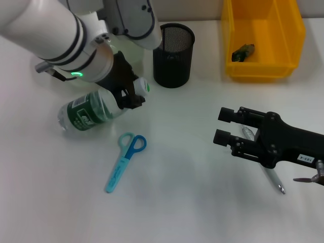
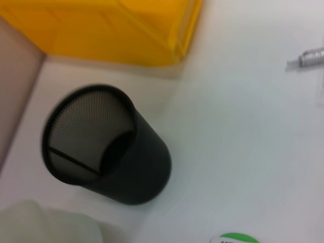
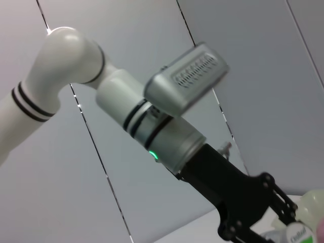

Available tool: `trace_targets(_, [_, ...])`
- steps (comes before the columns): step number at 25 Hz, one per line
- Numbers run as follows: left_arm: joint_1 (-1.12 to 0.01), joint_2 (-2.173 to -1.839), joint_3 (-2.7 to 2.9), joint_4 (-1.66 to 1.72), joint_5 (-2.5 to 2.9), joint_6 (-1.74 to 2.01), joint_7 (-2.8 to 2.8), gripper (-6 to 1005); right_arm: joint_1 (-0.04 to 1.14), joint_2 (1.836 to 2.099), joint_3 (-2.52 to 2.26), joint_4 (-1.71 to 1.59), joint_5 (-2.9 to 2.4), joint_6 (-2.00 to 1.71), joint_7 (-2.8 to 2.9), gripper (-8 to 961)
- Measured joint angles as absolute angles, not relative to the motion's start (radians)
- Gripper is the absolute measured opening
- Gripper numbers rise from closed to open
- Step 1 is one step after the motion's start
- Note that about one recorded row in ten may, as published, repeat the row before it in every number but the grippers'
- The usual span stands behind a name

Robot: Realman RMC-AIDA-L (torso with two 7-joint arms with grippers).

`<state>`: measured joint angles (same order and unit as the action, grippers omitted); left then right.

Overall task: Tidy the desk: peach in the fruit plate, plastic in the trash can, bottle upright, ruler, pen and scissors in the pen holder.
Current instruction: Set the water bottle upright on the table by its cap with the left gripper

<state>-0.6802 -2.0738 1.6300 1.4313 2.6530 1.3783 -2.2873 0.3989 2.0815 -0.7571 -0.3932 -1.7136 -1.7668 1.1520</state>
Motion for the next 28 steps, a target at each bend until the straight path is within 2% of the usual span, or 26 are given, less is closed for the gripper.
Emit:
trace_targets(19, [-0.510,-2.072,1.600,1.677,2.653,1.411,-2.298,435,0.411,2.084,-0.767,-0.371,-1.712,-1.778,1.151,637])
trace_targets(28, [-0.483,-2.072,1.577,1.729,2.651,1.433,-2.312,435,0.411,2.085,-0.767,-0.363,-1.712,-1.788,1.150,637])
